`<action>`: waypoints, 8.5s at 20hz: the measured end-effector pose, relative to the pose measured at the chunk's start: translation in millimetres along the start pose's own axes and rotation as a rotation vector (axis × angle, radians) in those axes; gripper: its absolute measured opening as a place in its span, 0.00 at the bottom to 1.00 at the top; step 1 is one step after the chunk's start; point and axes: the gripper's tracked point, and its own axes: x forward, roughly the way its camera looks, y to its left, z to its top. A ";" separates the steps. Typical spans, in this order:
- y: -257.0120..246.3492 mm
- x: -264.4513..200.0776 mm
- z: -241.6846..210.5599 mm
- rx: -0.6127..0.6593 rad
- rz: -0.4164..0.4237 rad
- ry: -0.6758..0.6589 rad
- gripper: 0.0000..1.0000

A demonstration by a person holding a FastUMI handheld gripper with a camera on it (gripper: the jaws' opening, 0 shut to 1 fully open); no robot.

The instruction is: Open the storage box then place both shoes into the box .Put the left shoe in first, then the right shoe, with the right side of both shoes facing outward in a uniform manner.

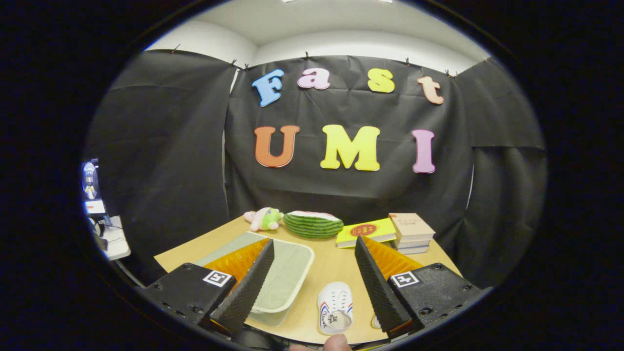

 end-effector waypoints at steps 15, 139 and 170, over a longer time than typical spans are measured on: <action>20.0 42.5 -115.2 0.565 0.524 0.368 1.00; 27.1 47.8 -34.8 0.560 0.191 0.721 0.06; 157.9 126.8 -77.9 0.531 0.279 0.707 0.79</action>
